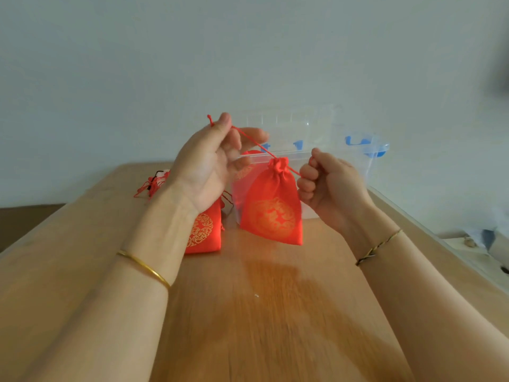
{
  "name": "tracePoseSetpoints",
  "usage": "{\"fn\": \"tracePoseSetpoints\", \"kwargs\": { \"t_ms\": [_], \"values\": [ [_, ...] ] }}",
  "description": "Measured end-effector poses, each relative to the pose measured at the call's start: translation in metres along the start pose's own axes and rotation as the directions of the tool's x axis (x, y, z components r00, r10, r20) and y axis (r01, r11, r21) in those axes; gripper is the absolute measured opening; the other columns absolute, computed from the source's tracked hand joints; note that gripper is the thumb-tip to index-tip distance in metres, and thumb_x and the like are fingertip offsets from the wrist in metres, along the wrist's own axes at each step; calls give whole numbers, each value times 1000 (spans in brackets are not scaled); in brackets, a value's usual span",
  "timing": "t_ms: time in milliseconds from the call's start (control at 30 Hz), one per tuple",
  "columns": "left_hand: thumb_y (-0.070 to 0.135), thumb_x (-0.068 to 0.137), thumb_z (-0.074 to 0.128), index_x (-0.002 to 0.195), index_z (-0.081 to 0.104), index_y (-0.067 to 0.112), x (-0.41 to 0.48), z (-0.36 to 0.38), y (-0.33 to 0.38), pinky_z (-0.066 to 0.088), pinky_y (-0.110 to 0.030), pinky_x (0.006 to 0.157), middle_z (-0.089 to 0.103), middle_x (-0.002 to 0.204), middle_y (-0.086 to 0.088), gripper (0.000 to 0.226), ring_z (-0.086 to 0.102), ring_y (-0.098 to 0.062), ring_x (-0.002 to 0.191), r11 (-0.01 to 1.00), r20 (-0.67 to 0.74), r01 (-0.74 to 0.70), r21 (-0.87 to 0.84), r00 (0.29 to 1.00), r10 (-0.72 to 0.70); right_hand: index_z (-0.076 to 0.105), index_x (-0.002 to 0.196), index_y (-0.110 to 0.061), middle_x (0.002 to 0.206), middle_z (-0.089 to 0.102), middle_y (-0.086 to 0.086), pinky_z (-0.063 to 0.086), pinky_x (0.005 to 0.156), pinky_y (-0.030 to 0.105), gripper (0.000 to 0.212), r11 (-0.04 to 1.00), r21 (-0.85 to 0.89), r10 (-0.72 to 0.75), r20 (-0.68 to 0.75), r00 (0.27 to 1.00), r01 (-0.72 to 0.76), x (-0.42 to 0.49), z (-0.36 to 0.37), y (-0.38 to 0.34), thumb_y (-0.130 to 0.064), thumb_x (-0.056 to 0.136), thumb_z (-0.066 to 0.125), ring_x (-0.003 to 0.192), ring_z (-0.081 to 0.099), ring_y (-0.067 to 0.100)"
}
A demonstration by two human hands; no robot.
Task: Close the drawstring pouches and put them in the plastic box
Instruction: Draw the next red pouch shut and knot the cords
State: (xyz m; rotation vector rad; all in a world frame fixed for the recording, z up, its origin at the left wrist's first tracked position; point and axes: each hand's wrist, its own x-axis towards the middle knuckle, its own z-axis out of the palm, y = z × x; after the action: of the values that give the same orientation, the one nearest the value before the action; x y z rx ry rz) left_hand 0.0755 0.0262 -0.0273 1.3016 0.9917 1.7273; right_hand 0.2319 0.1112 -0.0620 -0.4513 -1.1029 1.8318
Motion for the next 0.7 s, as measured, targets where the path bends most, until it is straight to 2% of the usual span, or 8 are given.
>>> {"fn": "tracePoseSetpoints", "kwargs": {
  "t_ms": [100, 200, 267, 333, 433, 567, 700],
  "values": [
    [27, 99, 36, 66, 51, 14, 0, 6, -3, 40, -18, 52, 65, 64, 4, 38, 67, -12, 69, 991, 16, 27, 131, 999, -29, 40, 64, -15, 46, 47, -3, 34, 39, 16, 34, 998, -49, -36, -19, 999, 35, -1, 0, -2, -22, 97, 41, 37, 40, 10],
    [18, 95, 46, 90, 63, 6, -3, 5, -1, 41, -16, 51, 62, 68, 1, 21, 61, -8, 60, 949, 83, 102, 299, 988, -132, 45, 67, -14, 57, 61, 1, 35, 40, 16, 31, 992, -45, -118, 33, 992, 120, -7, 5, -10, -22, 97, 43, 39, 43, 10],
    [14, 89, 56, 101, 64, -1, -5, 9, -2, 42, -18, 53, 60, 71, -4, 20, 56, -8, 57, 894, 89, 131, 428, 978, -187, 50, 69, -11, 68, 66, 3, 32, 41, 19, 29, 975, -109, -185, 84, 979, 194, -11, 12, -11, -22, 96, 46, 41, 45, 10],
    [12, 84, 63, 94, 66, -1, -6, 14, -5, 42, -21, 55, 58, 70, -7, 18, 52, -9, 55, 851, 101, 126, 511, 974, -204, 56, 70, -10, 75, 62, 6, 29, 45, 24, 27, 951, -190, -225, 113, 968, 243, -15, 16, -11, -22, 94, 50, 44, 44, 11],
    [13, 82, 65, 88, 67, -2, -7, 21, -6, 42, -17, 49, 58, 65, -6, 16, 51, -10, 51, 817, 125, 101, 568, 970, -207, 61, 73, -11, 79, 58, 9, 28, 47, 26, 26, 928, -281, -220, 122, 968, 246, -16, 19, -8, -25, 93, 51, 45, 43, 11],
    [12, 86, 61, 82, 66, 5, -6, 19, -7, 41, -15, 46, 57, 60, 0, 10, 51, -7, 47, 847, 89, 133, 514, 974, -206, 59, 85, -9, 70, 65, 3, 34, 41, 20, 35, 929, -361, -62, 73, 995, 84, -16, 16, -9, -36, 97, 39, 41, 48, 13],
    [14, 90, 56, 83, 64, 10, -4, 17, -8, 41, -16, 45, 58, 59, 1, 11, 52, -7, 48, 872, 55, 165, 462, 975, -214, 55, 88, -7, 69, 59, 9, 38, 48, 26, 12, 880, -465, -60, 95, 994, 98, -16, 16, -6, -11, 93, 45, 49, 53, 16]
  ]
}}
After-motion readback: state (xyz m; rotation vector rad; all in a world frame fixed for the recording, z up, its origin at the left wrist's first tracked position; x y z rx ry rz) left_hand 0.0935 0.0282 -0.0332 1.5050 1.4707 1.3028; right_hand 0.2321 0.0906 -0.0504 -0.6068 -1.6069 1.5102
